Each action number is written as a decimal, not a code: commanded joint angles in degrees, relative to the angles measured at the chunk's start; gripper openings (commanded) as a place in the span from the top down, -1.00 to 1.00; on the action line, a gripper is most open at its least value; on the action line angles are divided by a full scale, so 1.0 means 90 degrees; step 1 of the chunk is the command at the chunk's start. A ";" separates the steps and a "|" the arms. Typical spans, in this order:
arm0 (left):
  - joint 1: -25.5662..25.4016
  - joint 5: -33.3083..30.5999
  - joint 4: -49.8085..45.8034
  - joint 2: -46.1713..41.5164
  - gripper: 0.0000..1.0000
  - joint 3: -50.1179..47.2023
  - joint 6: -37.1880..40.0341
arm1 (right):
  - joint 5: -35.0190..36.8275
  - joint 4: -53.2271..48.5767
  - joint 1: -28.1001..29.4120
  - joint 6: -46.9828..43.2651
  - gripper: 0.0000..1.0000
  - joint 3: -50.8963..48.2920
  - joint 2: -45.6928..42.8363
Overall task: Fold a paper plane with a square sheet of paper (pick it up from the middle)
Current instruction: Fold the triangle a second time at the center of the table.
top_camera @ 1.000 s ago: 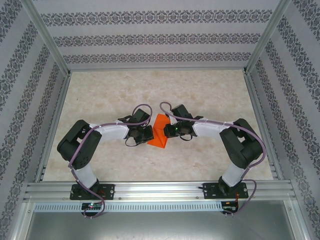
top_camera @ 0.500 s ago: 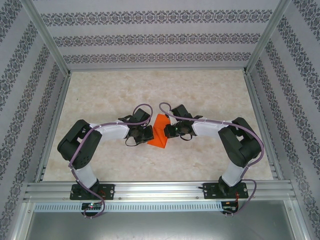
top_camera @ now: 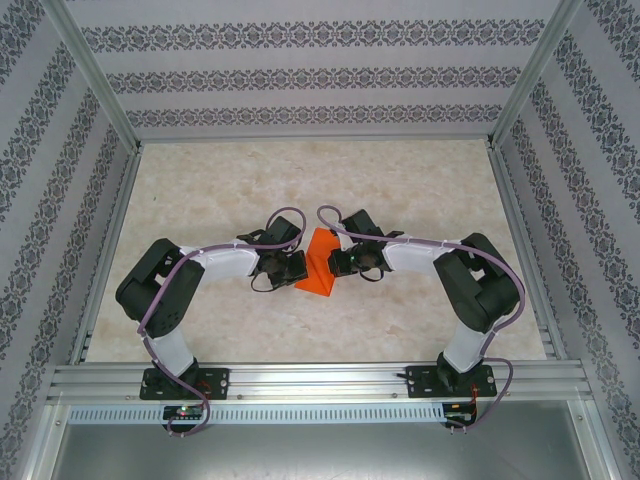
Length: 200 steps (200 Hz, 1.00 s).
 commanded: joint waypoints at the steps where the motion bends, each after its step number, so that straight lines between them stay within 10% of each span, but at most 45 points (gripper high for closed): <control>1: -0.0087 -0.0329 -0.0436 0.0263 1.00 -0.0009 0.0180 | 0.0154 0.0019 -0.0068 -0.0103 0.95 0.0104 0.0099; 136: -0.0097 -0.0315 -0.0469 0.0286 1.00 0.0038 0.0210 | 0.0274 -0.0045 -0.0078 -0.0079 0.95 0.0113 0.0281; 200: -0.0098 -0.0185 -0.0387 -0.0071 0.69 0.0373 0.0339 | 0.0400 -0.0175 -0.0079 -0.0168 0.95 0.0065 0.0302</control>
